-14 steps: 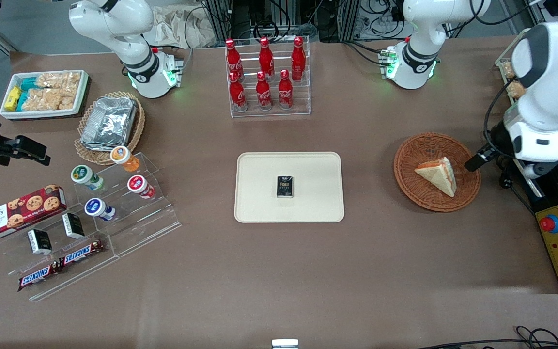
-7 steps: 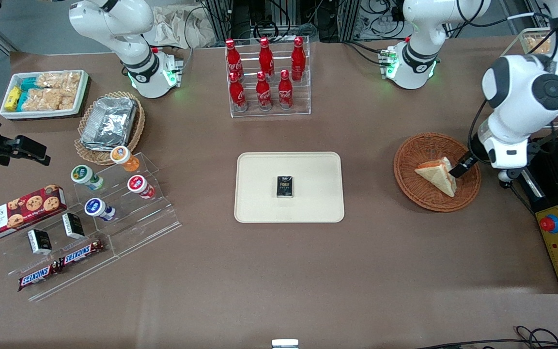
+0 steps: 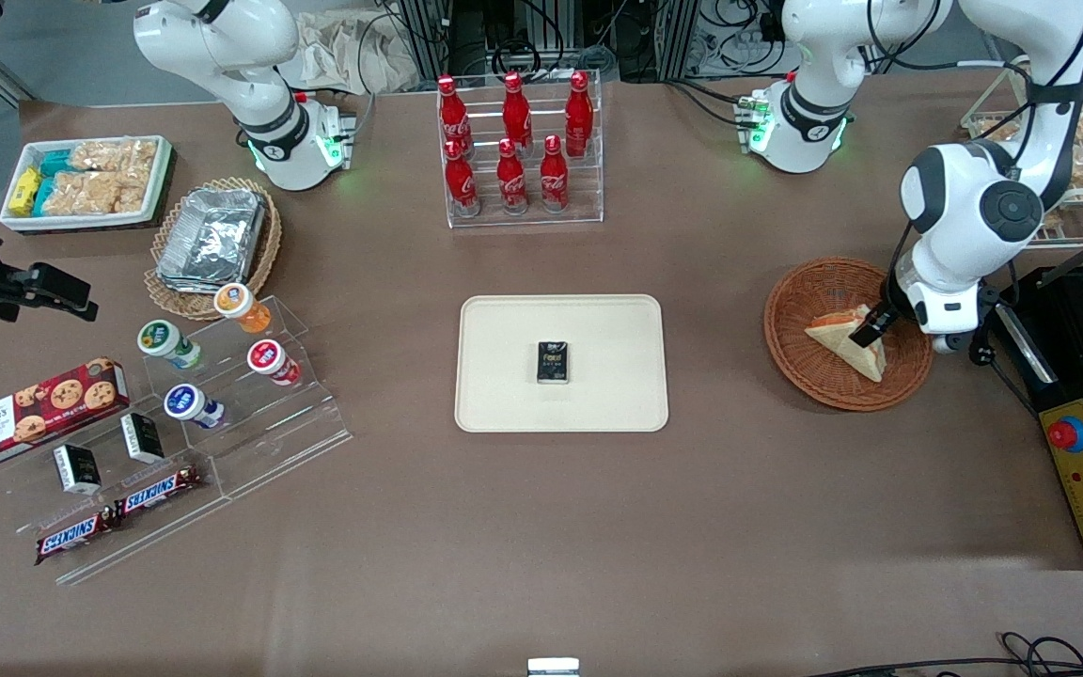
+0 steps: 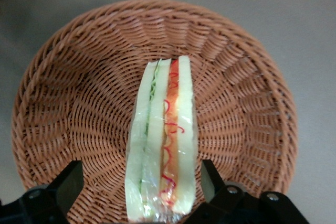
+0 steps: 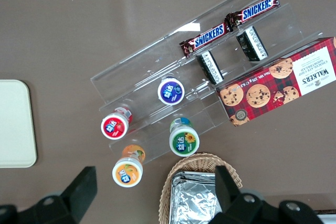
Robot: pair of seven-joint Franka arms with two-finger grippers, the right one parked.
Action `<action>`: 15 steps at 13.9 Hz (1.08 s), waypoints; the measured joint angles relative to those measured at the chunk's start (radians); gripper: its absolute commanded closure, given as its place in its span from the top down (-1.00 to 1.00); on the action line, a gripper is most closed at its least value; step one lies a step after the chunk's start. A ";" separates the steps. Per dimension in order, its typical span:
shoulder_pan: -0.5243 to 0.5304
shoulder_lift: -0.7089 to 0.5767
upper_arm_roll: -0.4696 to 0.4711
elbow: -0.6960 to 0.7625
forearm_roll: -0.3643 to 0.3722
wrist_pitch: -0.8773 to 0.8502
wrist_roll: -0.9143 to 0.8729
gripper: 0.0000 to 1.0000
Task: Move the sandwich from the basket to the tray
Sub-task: 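Lower the left gripper and close it on the sandwich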
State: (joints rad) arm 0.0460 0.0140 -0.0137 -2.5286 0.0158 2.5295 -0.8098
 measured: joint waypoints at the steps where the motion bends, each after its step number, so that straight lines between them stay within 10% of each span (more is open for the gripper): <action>1: 0.000 0.011 0.000 -0.010 0.000 0.022 0.000 1.00; 2: 0.000 0.023 0.000 -0.019 -0.001 0.045 0.000 0.87; 4: 0.000 0.047 0.000 -0.029 -0.006 0.077 -0.002 -0.67; 5: 0.000 0.055 0.000 -0.030 -0.011 0.085 -0.010 -1.00; 15: -0.027 -0.012 -0.038 0.040 0.014 -0.065 -0.020 -1.00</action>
State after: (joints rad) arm 0.0187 0.0020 -0.0517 -2.4889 0.0298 2.4644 -0.8296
